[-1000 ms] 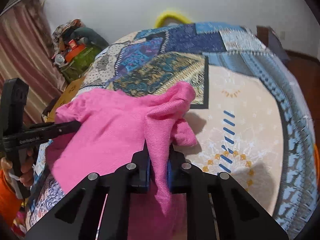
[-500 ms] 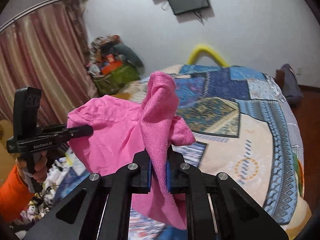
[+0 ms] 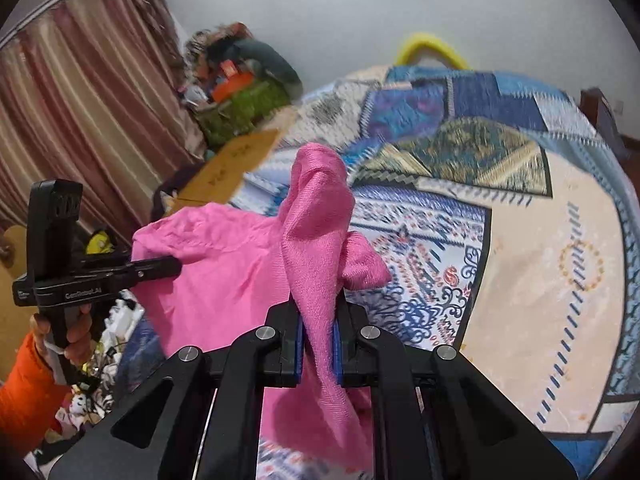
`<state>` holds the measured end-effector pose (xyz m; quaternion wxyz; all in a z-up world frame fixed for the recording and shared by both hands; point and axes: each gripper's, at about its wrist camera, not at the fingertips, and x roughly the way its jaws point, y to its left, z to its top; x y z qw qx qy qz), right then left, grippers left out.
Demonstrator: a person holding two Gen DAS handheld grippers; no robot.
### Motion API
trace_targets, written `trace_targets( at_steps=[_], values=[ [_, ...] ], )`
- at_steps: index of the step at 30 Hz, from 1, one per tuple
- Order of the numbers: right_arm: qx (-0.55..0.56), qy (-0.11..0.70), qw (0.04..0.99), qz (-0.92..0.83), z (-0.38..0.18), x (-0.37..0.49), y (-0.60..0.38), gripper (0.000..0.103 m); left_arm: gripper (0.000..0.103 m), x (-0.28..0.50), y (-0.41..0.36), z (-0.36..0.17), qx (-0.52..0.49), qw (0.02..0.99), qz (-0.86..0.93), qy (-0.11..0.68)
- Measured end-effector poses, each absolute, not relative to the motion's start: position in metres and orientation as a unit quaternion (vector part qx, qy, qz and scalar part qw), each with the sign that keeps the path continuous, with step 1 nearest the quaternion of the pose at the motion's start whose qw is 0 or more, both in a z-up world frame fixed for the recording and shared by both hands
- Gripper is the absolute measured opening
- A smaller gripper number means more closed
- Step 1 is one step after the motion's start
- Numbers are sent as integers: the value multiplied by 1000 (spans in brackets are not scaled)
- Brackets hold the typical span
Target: Fold small clothes
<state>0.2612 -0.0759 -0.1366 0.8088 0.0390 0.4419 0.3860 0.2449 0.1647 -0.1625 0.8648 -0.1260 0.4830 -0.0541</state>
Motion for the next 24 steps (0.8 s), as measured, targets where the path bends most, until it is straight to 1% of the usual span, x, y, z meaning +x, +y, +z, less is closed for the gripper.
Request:
trace_targets(
  at_steps=[3, 5, 6, 7, 8, 9, 10, 11, 13, 16, 18, 20, 21, 22, 24],
  values=[
    [26, 455, 811, 367, -154, 278, -73, 11, 20, 264, 173, -186, -142, 853, -56, 499],
    [3, 464, 813, 351, -166, 286, -70, 14, 21, 274, 175, -197, -145, 848, -54, 508],
    [-10, 467, 815, 343, -171, 288, -68, 14, 23, 279, 176, -202, -142, 845, -51, 513],
    [-16, 470, 815, 339, -175, 289, -68, 15, 27, 282, 177, -205, -137, 844, -44, 516],
    [-21, 471, 815, 337, -176, 289, -69, 19, 32, 283, 177, -206, -129, 845, -32, 517],
    [-26, 470, 816, 334, -175, 286, -70, 22, 39, 283, 177, -206, -113, 849, -20, 516],
    [-32, 465, 821, 329, -172, 284, -72, 26, 42, 281, 176, -202, -96, 855, -10, 509],
    [-36, 458, 827, 325, -168, 280, -74, 29, 43, 277, 175, -198, -83, 860, -2, 503],
    [-38, 439, 838, 321, -157, 274, -79, 33, 44, 271, 178, -187, -67, 868, 13, 492],
    [-47, 404, 855, 322, -134, 260, -81, 36, 44, 260, 175, -166, -46, 881, 21, 470],
    [-47, 389, 857, 335, -123, 254, -77, 36, 47, 253, 167, -152, -40, 890, 12, 455],
    [-42, 383, 850, 359, -115, 247, -67, 37, 54, 249, 158, -144, -43, 893, -4, 447],
    [-39, 386, 842, 376, -113, 243, -61, 37, 62, 248, 152, -143, -45, 894, -14, 446],
    [-38, 388, 835, 389, -114, 240, -54, 37, 68, 249, 147, -144, -47, 894, -20, 446],
    [-43, 393, 827, 401, -120, 234, -41, 37, 69, 250, 136, -152, -49, 891, -32, 451]
  ],
)
